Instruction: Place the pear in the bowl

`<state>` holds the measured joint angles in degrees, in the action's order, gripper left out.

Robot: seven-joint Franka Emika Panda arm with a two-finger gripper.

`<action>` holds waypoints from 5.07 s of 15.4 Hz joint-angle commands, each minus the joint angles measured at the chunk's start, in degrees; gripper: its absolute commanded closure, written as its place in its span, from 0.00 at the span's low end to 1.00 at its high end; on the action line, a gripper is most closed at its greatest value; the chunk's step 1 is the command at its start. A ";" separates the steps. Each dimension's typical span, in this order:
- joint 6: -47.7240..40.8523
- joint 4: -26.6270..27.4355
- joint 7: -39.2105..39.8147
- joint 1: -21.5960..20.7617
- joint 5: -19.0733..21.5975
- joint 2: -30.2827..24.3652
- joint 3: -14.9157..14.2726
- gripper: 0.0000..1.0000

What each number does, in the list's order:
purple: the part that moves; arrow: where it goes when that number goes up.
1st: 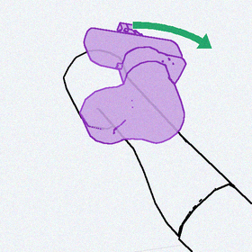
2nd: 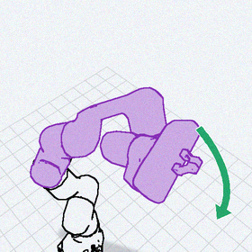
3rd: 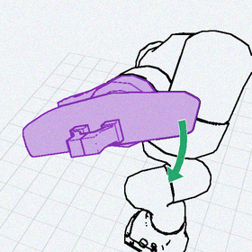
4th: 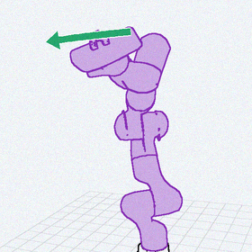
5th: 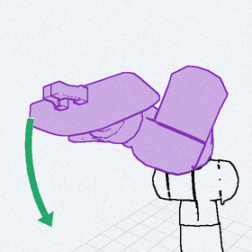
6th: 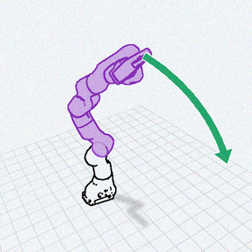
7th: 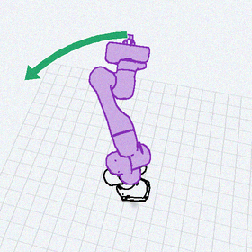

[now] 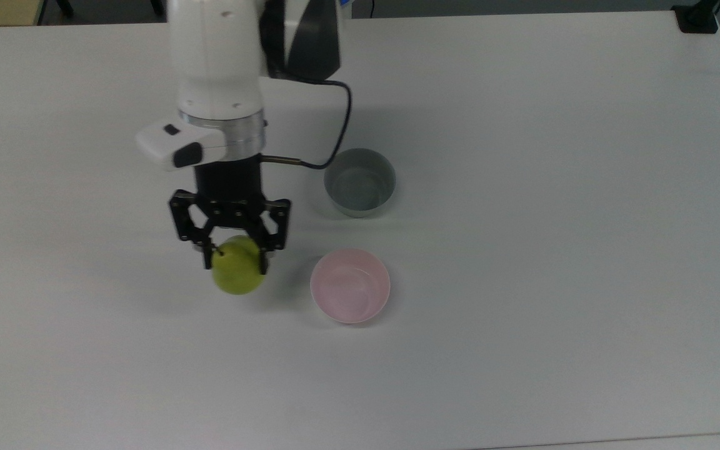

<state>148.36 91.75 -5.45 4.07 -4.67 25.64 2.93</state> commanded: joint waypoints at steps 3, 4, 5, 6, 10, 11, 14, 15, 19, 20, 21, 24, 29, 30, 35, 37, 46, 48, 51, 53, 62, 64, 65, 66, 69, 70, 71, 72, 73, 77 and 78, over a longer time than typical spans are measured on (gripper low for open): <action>-3.43 2.12 -7.90 -7.05 -1.04 -2.87 -0.82 0.53; -3.43 2.12 -8.96 -7.58 -1.66 -2.87 -0.82 0.53; -3.43 2.03 -10.27 -8.10 -2.27 -2.70 -0.73 0.53; -3.34 2.03 -11.33 -8.72 -2.97 -2.61 -0.73 0.53; -3.17 3.26 -12.48 -9.60 -6.31 -1.56 -0.73 0.52; -3.17 3.35 -12.66 -9.69 -7.02 -0.95 -0.73 0.52; -2.64 3.17 -13.01 -9.87 -7.90 0.55 -0.73 0.52; -2.38 3.09 -13.01 -9.96 -8.16 0.73 -0.73 0.52; 1.57 3.00 -13.10 -10.04 -8.08 2.40 -0.73 0.50; 2.45 3.00 -13.10 -10.04 -8.08 2.40 -0.73 0.49; 3.07 3.09 -13.01 -10.04 -8.08 2.40 -0.73 0.46; 4.38 3.09 -13.01 -10.04 -8.08 3.10 -0.73 0.45; 8.34 3.26 -12.92 -10.04 -8.17 4.42 -0.73 0.45; 8.44 3.26 -12.92 -10.04 -8.17 4.77 -0.73 0.45; 8.44 3.35 -12.92 -10.13 -8.17 5.30 -0.73 0.35; 8.44 3.44 -13.01 -10.66 -8.17 5.30 -0.73 0.27; 8.26 3.35 -15.47 -10.75 -8.08 5.21 -0.73 0.00; 8.00 3.35 -15.47 -10.75 -8.08 4.95 -0.73 0.00; 4.94 3.17 -15.47 -10.66 -7.82 2.68 -0.73 0.00; -1.64 2.91 -15.29 -10.48 -7.73 0.13 -0.64 0.00; -23.71 2.74 -11.53 -9.52 -4.49 -11.91 -0.73 0.00; -29.15 2.04 -6.53 -8.47 -0.89 -13.94 -0.82 0.00; -32.49 1.86 -3.81 -8.03 0.61 -14.56 -0.91 0.00; -35.65 1.51 -1.17 -7.67 1.14 -15.43 -0.99 0.00; -45.24 1.33 5.95 -5.83 1.33 -19.03 -0.99 0.00; -47.27 1.33 8.06 -5.30 1.33 -20.09 -1.08 0.00; -49.03 1.24 9.39 -4.78 1.85 -20.97 -1.17 0.00; -50.44 1.24 9.49 -3.99 2.20 -21.94 -1.17 0.00; -51.32 1.24 8.97 -3.72 2.47 -22.73 -1.26 0.00; -53.17 1.15 8.61 -4.42 2.56 -24.75 -3.27 0.00; -53.96 1.15 8.61 -4.51 2.56 -25.02 -3.54 0.00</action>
<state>96.47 91.96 1.95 0.65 -3.33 2.56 1.22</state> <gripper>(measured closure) 0.000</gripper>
